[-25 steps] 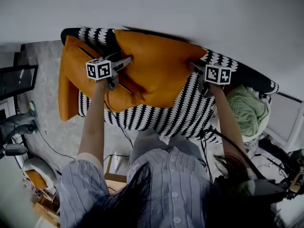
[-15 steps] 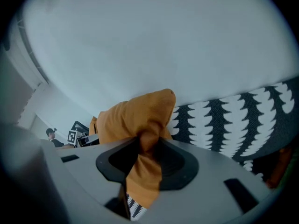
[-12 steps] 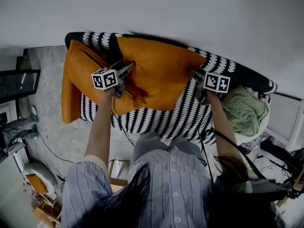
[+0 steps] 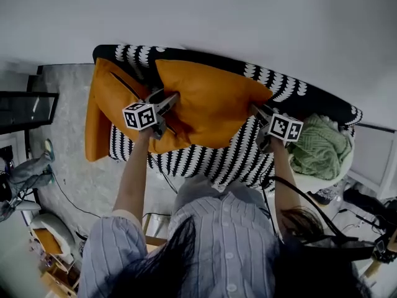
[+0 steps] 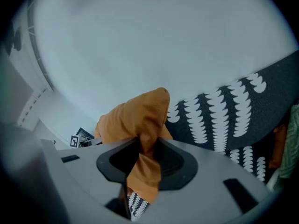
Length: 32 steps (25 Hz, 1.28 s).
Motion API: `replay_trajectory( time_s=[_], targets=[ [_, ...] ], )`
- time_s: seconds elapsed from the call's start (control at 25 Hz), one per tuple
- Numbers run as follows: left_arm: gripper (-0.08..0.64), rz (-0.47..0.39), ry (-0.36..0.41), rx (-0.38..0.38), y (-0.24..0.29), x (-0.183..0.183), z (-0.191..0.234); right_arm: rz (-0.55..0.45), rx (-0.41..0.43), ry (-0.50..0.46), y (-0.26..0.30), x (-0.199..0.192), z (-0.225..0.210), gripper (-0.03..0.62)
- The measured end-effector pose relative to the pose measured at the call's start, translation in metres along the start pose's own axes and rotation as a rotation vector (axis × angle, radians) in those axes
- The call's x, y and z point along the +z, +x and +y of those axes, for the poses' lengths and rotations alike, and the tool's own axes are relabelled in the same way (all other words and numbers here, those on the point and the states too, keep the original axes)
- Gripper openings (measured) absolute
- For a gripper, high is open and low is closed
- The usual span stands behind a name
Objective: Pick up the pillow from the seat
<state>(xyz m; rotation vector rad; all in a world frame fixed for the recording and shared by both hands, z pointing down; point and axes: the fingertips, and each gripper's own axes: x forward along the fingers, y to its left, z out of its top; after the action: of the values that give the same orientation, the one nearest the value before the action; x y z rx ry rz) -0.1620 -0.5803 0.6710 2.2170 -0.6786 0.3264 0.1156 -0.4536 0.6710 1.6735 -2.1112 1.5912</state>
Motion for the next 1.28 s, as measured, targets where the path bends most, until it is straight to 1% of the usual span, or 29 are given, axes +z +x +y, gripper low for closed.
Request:
replay_trajectory(
  time_s=[0.12,0.28,0.4,0.56,0.72,0.88,0.96,1.12,1.28],
  targets=[
    [0.244,-0.01,0.005,0.004,-0.01,-0.004,-0.009,-0.003,0.007,-0.017,-0.011,-0.008,0.005,0.124],
    [0.236,-0.035,0.006,0.008,-0.017,-0.005,-0.027,-0.018,-0.019,-0.041,-0.031,-0.015,0.007,0.124],
    [0.232,-0.049,0.023,0.007,-0.021,-0.004,-0.046,-0.041,-0.029,-0.038,-0.051,-0.021,0.01,0.123],
    [0.225,-0.07,0.049,-0.001,-0.029,-0.006,-0.076,-0.051,-0.048,-0.069,-0.083,-0.032,0.016,0.121],
    [0.221,-0.085,0.074,-0.009,-0.036,-0.006,-0.102,-0.076,-0.064,-0.072,-0.112,-0.038,0.022,0.118],
    [0.219,-0.099,0.09,-0.012,-0.037,-0.004,-0.123,-0.131,-0.067,-0.091,-0.133,-0.026,0.025,0.117],
    [0.219,-0.116,0.089,-0.009,-0.039,-0.004,-0.133,-0.158,-0.062,-0.116,-0.143,-0.015,0.029,0.115],
    [0.215,-0.156,0.091,-0.01,-0.043,-0.001,-0.153,-0.211,-0.07,-0.21,-0.163,0.012,0.042,0.115],
    [0.209,-0.195,0.11,-0.02,-0.049,0.008,-0.178,-0.28,-0.086,-0.311,-0.19,0.04,0.061,0.115]
  ],
)
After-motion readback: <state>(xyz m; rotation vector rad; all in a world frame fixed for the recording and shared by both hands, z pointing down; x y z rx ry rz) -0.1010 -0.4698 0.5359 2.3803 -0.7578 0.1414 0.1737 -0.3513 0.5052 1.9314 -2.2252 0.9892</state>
